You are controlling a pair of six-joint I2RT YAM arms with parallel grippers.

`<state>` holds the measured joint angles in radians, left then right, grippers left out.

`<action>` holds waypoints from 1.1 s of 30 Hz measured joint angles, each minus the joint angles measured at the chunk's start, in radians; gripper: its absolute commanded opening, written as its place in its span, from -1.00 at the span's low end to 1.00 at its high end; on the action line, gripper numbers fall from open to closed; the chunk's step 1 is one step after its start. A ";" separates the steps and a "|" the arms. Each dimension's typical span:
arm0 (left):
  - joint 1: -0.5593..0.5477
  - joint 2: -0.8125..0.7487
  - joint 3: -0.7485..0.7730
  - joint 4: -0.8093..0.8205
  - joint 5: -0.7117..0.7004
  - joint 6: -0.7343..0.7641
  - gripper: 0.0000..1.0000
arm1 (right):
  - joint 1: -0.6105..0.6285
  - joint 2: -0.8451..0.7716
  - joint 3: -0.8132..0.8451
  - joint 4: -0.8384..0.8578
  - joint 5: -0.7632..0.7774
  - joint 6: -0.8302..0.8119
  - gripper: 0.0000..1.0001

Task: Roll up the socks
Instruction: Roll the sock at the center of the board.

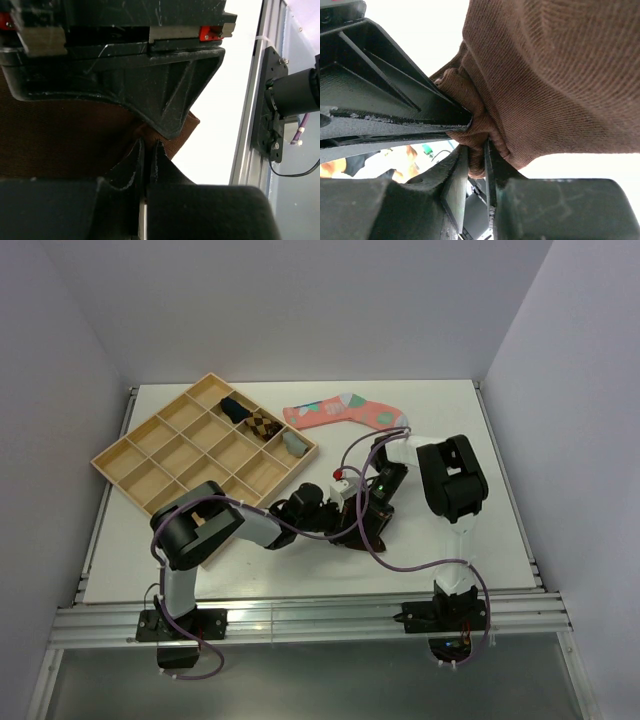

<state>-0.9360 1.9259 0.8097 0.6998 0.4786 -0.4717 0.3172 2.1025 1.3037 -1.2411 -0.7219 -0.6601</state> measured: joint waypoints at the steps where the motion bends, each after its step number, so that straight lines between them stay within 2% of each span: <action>1: -0.001 0.003 -0.003 0.013 0.001 -0.006 -0.99 | -0.001 -0.004 -0.004 0.002 0.002 0.008 -0.43; 7: -0.002 0.007 -0.039 0.085 -0.006 -0.028 -0.99 | -0.013 -0.066 -0.008 0.066 0.015 0.044 -0.17; 16: -0.024 0.007 -0.070 0.135 0.008 -0.047 -0.99 | -0.112 -0.079 0.124 0.241 0.034 0.146 -0.10; 25: -0.024 0.010 -0.070 0.138 0.016 -0.048 -0.99 | -0.066 -0.063 0.129 0.297 0.081 0.201 0.05; 33: -0.024 0.010 -0.070 0.138 0.021 -0.048 -0.99 | -0.012 -0.051 0.118 0.323 0.114 0.227 0.07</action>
<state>-0.9600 1.9354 0.7395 0.8375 0.4995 -0.5194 0.3054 2.0518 1.4220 -0.9176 -0.6075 -0.4332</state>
